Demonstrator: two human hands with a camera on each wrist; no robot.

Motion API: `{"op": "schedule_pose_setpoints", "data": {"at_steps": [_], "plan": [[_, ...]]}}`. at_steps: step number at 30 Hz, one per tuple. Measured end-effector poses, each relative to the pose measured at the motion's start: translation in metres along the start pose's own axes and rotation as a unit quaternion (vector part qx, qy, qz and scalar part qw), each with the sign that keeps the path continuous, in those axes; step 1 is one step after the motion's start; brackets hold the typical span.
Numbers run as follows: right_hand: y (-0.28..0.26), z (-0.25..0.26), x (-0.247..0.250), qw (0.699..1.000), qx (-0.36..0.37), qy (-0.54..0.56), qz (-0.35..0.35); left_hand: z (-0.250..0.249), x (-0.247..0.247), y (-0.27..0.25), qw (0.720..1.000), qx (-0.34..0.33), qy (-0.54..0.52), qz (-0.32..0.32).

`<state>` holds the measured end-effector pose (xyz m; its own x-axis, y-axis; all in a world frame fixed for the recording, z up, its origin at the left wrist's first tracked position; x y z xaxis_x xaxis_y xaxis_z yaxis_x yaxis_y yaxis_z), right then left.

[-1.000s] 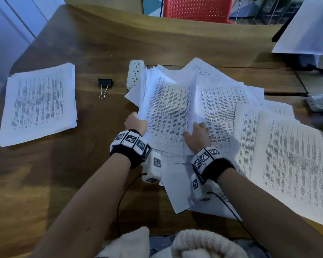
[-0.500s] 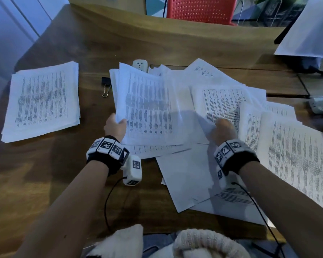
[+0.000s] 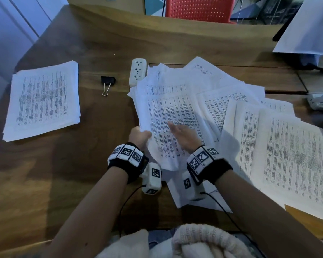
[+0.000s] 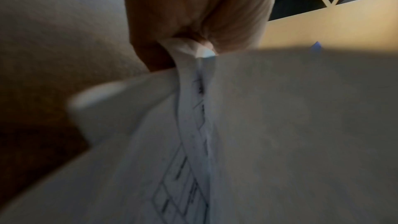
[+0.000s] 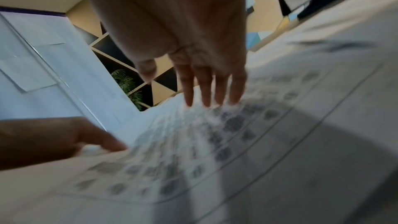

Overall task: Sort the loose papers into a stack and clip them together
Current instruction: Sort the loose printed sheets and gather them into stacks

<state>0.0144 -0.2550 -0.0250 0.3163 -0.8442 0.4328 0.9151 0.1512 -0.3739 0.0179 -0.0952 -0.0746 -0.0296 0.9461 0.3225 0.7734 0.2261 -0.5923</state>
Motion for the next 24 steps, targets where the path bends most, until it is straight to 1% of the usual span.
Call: {"op": "schedule_pose_setpoints", "data": {"at_steps": [1, 2, 3, 4, 6, 7, 9, 11, 15, 18, 21, 24], "plan": [[0.001, -0.007, 0.017, 0.997, -0.012, -0.050, -0.065, -0.003, -0.001, -0.002, 0.999, -0.017, 0.027, -0.006], [0.001, -0.018, 0.035, 0.984, -0.049, -0.109, -0.131, -0.007, -0.003, -0.002, 0.999, -0.035, 0.035, -0.005], [-0.001, -0.030, 0.053, 0.966, -0.098, -0.161, -0.176, -0.013, -0.006, -0.007, 0.998, -0.051, 0.037, 0.003], [-0.004, -0.042, 0.068, 0.950, -0.145, -0.200, -0.192, -0.017, -0.008, -0.010, 0.997, -0.064, 0.042, 0.009], [-0.011, -0.061, 0.089, 0.930, -0.215, -0.231, -0.189, -0.026, -0.013, -0.013, 0.995, -0.078, 0.054, 0.019], [-0.014, -0.071, 0.098, 0.926, -0.243, -0.222, -0.187, -0.030, -0.017, -0.015, 0.995, -0.081, 0.061, 0.022], [-0.017, -0.084, 0.109, 0.926, -0.280, -0.155, -0.198, -0.035, -0.021, -0.014, 0.992, -0.088, 0.087, 0.023], [-0.019, -0.091, 0.114, 0.923, -0.291, -0.107, -0.227, -0.038, -0.022, -0.011, 0.990, -0.090, 0.106, 0.023], [-0.019, -0.097, 0.116, 0.899, -0.280, -0.162, -0.296, -0.042, -0.018, -0.013, 0.988, -0.082, 0.130, 0.018], [-0.019, -0.102, 0.126, 0.894, -0.288, -0.158, -0.305, -0.040, -0.014, -0.014, 0.987, -0.073, 0.140, 0.019], [-0.018, -0.106, 0.139, 0.910, -0.270, -0.124, -0.288, -0.038, -0.016, -0.015, 0.987, -0.067, 0.145, 0.032], [-0.015, -0.096, 0.135, 0.938, -0.208, -0.099, -0.259, -0.036, -0.026, -0.020, 0.986, -0.058, 0.135, 0.083]]}}
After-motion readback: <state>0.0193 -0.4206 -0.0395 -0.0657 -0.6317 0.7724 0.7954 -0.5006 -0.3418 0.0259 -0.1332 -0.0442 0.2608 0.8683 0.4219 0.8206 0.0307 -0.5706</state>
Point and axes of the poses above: each hand's wrist, its own y-axis towards the middle knuckle, its own x-axis out of the back of the hand, z = x × y, the point moved 4 cm from there along y, towards the middle knuckle, and after that the axes turned 9 degrees about y, right-handed, at the moved point
